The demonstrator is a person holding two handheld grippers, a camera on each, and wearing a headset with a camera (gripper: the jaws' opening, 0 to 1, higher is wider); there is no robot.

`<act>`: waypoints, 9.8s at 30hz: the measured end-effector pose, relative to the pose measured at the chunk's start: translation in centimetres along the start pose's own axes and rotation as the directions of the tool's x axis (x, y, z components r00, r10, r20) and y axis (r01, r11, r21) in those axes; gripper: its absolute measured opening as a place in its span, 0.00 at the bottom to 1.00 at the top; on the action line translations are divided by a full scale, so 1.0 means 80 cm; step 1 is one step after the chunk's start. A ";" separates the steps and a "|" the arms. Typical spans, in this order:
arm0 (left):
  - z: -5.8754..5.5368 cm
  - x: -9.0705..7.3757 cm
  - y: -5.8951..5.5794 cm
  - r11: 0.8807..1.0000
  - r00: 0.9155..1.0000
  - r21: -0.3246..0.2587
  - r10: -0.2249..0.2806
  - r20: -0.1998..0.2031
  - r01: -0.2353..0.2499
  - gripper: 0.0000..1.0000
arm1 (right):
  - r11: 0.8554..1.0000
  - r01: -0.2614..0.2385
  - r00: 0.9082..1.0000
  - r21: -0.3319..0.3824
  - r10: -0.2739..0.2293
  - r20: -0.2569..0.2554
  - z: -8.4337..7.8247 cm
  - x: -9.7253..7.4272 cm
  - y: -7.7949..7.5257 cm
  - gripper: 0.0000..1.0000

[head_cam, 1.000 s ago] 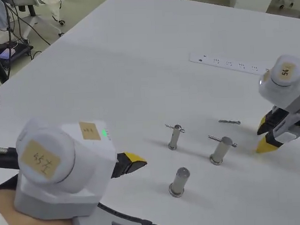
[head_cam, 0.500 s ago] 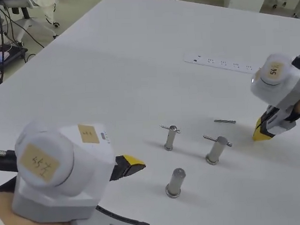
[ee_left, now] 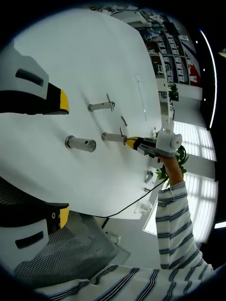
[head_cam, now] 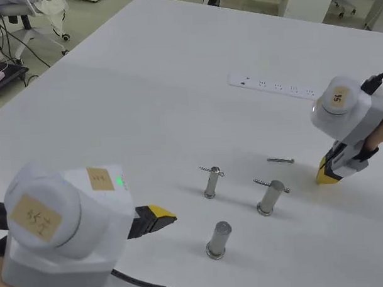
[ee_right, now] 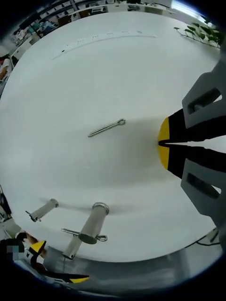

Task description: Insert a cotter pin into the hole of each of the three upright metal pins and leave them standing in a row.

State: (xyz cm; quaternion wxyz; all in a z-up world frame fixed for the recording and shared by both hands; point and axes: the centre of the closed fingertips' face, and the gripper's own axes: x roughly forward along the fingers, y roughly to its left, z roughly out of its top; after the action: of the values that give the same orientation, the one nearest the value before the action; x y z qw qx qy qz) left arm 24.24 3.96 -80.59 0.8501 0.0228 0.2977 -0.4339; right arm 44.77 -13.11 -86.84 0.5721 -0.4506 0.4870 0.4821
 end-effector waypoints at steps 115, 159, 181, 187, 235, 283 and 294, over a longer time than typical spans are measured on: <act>0.045 -0.031 0.027 0.978 0.971 -0.124 0.185 0.151 -0.167 0.57 | 0.935 0.294 0.915 -0.200 -0.215 0.342 0.059 -0.108 0.067 0.02; 0.096 -0.001 -0.012 0.951 0.961 -0.310 0.087 0.262 -0.001 0.20 | 0.861 0.478 0.785 -0.174 -0.330 0.525 0.092 -0.132 0.175 0.02; 0.107 0.025 -0.021 0.923 0.963 -0.379 0.048 0.266 0.058 0.11 | 0.780 0.600 0.677 -0.176 -0.378 0.632 0.127 -0.144 0.211 0.02; 0.106 0.025 -0.023 0.918 0.964 -0.390 0.040 0.262 0.068 0.09 | 0.774 0.603 0.676 -0.195 -0.365 0.640 0.134 -0.142 0.219 0.02; 0.088 0.021 -0.020 0.920 0.973 -0.389 0.041 0.226 0.052 0.00 | 0.793 0.569 0.681 -0.220 -0.304 0.666 0.145 -0.136 0.236 0.02; 0.079 0.004 -0.040 0.988 0.981 0.128 -0.107 0.164 0.087 0.00 | 0.998 0.000 0.713 -0.055 0.039 0.700 0.116 -0.134 0.255 0.39; 0.073 -0.001 -0.052 0.954 0.979 0.268 -0.168 0.118 0.132 0.00 | 0.992 -0.103 0.696 -0.077 0.127 0.707 0.117 -0.133 0.274 0.34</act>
State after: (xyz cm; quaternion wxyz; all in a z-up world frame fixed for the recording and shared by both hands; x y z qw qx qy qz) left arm 23.90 -0.34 -74.84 0.8231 0.0807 0.1792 -0.5329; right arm 23.55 -2.28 -76.16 0.6773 -0.2079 0.2486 0.6605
